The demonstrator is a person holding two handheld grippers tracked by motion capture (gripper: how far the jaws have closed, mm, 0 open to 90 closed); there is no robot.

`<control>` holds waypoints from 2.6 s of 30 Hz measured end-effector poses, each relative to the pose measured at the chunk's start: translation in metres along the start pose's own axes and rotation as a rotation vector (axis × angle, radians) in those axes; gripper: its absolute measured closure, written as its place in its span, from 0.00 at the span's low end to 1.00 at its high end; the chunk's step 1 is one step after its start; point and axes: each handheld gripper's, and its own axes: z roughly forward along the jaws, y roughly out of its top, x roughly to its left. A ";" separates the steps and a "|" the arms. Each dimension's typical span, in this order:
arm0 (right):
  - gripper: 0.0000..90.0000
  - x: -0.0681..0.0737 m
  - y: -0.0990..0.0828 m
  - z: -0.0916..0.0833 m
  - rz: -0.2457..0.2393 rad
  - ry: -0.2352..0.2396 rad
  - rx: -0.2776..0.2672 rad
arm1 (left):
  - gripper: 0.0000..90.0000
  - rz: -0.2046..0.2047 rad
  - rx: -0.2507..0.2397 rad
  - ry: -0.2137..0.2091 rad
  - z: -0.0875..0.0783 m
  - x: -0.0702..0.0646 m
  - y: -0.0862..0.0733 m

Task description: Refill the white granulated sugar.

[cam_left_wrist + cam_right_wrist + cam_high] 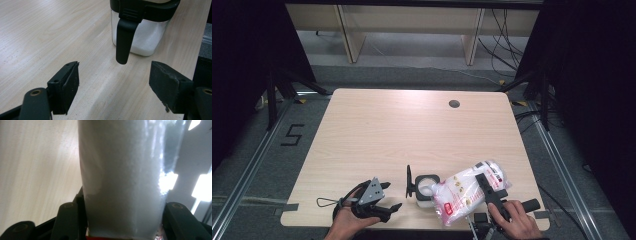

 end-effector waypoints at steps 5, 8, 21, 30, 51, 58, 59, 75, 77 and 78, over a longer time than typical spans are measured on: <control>0.58 -0.001 -0.001 -0.002 0.067 -0.061 -0.042 | 0.26 -0.021 -0.019 0.005 0.001 -0.001 0.000; 0.58 -0.006 -0.007 -0.003 0.101 -0.081 -0.070 | 0.26 -0.011 -0.008 -0.003 0.000 -0.001 0.000; 0.58 0.001 -0.022 -0.002 0.432 -0.021 -0.124 | 0.26 -0.024 -0.019 0.005 0.000 0.000 0.000; 0.59 0.009 -0.027 0.008 0.694 0.068 -0.222 | 0.26 -0.026 -0.022 0.008 0.000 0.000 0.000; 0.61 0.034 -0.053 0.072 1.143 0.283 -0.353 | 0.26 -0.025 -0.014 0.000 -0.001 0.002 0.000; 0.62 0.045 -0.063 0.082 1.244 0.330 -0.357 | 0.26 -0.023 -0.028 0.011 -0.002 0.001 0.000; 0.62 0.047 -0.064 0.082 1.274 0.337 -0.353 | 0.26 -0.011 -0.029 0.008 -0.002 0.002 0.000; 0.62 0.055 -0.082 0.081 1.468 0.363 -0.329 | 0.26 -0.007 -0.026 0.015 -0.002 0.002 0.000; 0.62 0.056 -0.083 0.080 1.484 0.363 -0.323 | 0.26 -0.025 -0.023 0.015 -0.002 0.002 0.000; 0.62 0.056 -0.083 0.079 1.482 0.362 -0.320 | 0.26 -0.020 -0.017 0.018 -0.003 0.002 0.000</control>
